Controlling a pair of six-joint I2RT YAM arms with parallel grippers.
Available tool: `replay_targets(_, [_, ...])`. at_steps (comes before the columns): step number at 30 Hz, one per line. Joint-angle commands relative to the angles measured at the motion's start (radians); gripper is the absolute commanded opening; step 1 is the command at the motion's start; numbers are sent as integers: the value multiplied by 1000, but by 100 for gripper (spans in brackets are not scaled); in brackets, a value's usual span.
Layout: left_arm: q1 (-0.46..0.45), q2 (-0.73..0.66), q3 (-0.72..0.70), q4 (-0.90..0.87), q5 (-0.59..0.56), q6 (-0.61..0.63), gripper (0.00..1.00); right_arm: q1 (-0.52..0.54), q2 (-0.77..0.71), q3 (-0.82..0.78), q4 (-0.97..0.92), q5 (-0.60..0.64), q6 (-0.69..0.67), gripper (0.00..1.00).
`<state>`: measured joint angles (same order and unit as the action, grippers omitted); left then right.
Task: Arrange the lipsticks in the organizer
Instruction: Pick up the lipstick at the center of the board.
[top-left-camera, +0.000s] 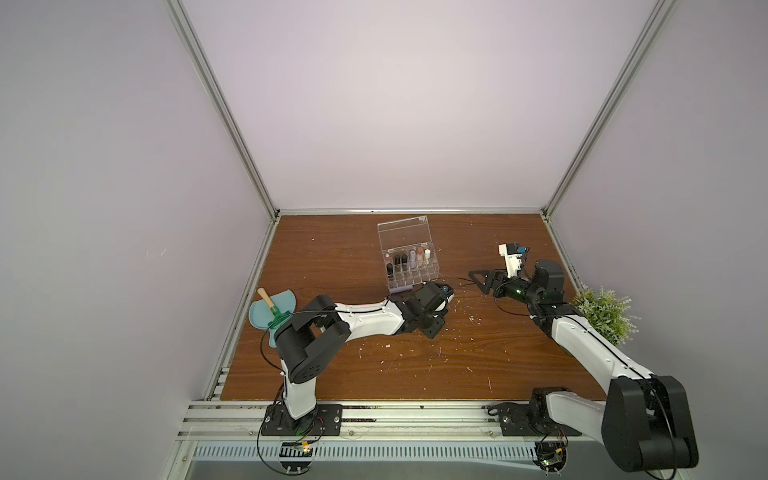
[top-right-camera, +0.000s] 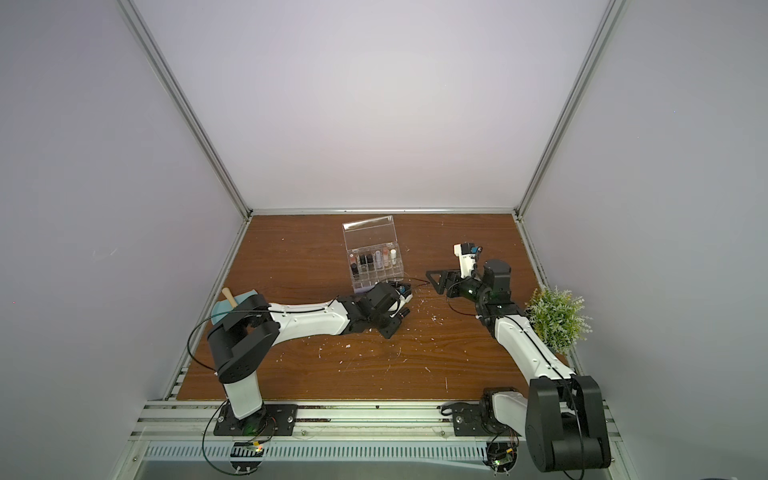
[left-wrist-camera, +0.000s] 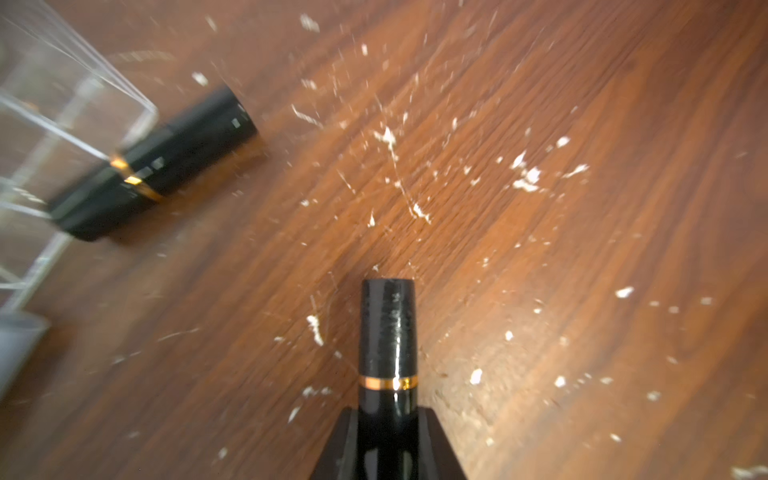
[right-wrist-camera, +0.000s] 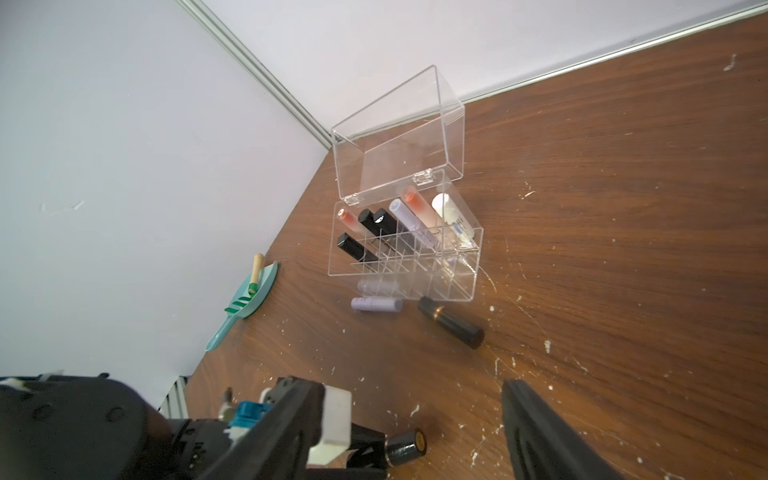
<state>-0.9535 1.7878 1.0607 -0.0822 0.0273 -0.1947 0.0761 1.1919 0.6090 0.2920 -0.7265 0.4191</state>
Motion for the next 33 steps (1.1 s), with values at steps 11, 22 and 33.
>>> replay_targets(11, [93, -420, -231, 310, 218, -146, 21, 76, 75, 15, 271, -366, 225, 80])
replay_targets(22, [96, -465, -254, 318, 239, -164, 21, 219, 64, 51, 308, -398, 265, 75])
replay_targets(33, [96, -493, -254, 292, 226, -152, 21, 276, 91, 83, 263, -364, 228, 46])
